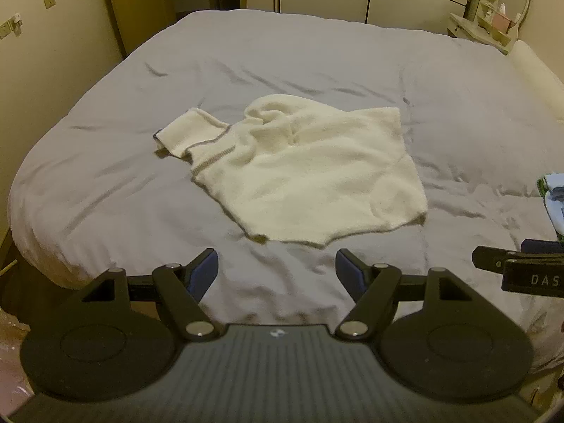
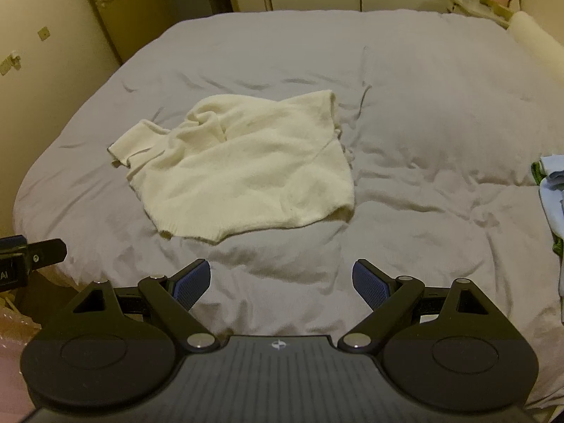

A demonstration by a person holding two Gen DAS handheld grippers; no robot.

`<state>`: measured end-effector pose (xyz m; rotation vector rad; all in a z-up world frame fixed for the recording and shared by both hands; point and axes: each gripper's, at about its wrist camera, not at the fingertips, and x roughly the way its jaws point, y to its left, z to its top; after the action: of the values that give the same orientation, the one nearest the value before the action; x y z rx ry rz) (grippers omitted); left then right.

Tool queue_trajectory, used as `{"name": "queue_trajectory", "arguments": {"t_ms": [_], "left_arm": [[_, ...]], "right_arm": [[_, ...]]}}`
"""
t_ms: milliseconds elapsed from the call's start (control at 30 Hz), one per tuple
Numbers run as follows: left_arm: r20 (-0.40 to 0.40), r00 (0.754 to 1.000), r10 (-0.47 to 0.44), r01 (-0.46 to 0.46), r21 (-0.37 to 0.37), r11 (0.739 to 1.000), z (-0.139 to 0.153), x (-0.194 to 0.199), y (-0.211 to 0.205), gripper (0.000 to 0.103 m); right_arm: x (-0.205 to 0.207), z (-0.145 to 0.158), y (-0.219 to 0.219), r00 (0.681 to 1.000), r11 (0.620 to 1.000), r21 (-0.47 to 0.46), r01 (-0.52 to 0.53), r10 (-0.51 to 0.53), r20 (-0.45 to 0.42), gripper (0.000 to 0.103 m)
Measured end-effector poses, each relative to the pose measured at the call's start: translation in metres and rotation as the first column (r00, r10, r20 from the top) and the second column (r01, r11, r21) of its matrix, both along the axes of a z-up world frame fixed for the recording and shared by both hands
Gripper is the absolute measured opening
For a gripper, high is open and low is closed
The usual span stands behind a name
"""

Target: Fold clothes

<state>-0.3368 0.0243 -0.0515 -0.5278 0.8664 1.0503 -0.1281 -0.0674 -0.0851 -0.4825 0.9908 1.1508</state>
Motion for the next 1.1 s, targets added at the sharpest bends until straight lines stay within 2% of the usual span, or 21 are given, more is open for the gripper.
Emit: {"name": "queue_trajectory", "arguments": {"t_ms": [333,433,567,733,900,1067,1100], "left_arm": [[-0.050,0.997,-0.052,0.051,-0.018,0.999,-0.010,-0.032,0.098,0.070],[-0.061,0.993,-0.098,0.097,-0.010,0.995,-0.014,-0.038,0.123,0.070],[-0.111,0.972,-0.205,0.210,0.034,0.977,-0.028,-0.043,0.147,0.070],[-0.143,0.930,-0.339,0.344,0.004,0.939,-0.062,-0.048,0.166,0.066],[-0.212,0.874,-0.437,0.440,-0.034,0.897,-0.104,-0.047,0.172,0.062],[-0.313,0.796,-0.518,0.536,-0.035,0.844,-0.147,-0.039,0.174,0.062],[-0.331,0.777,-0.535,0.557,-0.034,0.830,-0.155,-0.036,0.175,0.062]], "right_arm": [[-0.024,-0.012,0.068,0.997,0.996,-0.032,0.078,-0.079,-0.020,0.090],[-0.031,-0.015,0.084,0.994,0.993,-0.031,0.110,-0.110,-0.002,0.090],[-0.040,-0.024,0.093,0.987,0.987,-0.026,0.157,-0.156,0.047,0.090],[-0.049,-0.053,0.089,0.973,0.972,-0.058,0.228,-0.225,0.054,0.090],[-0.066,-0.085,0.081,0.974,0.965,-0.139,0.222,-0.212,0.085,0.090],[-0.072,-0.110,0.091,0.977,0.962,-0.201,0.185,-0.157,0.144,0.089],[-0.071,-0.115,0.094,0.978,0.962,-0.211,0.173,-0.143,0.152,0.084]]}}
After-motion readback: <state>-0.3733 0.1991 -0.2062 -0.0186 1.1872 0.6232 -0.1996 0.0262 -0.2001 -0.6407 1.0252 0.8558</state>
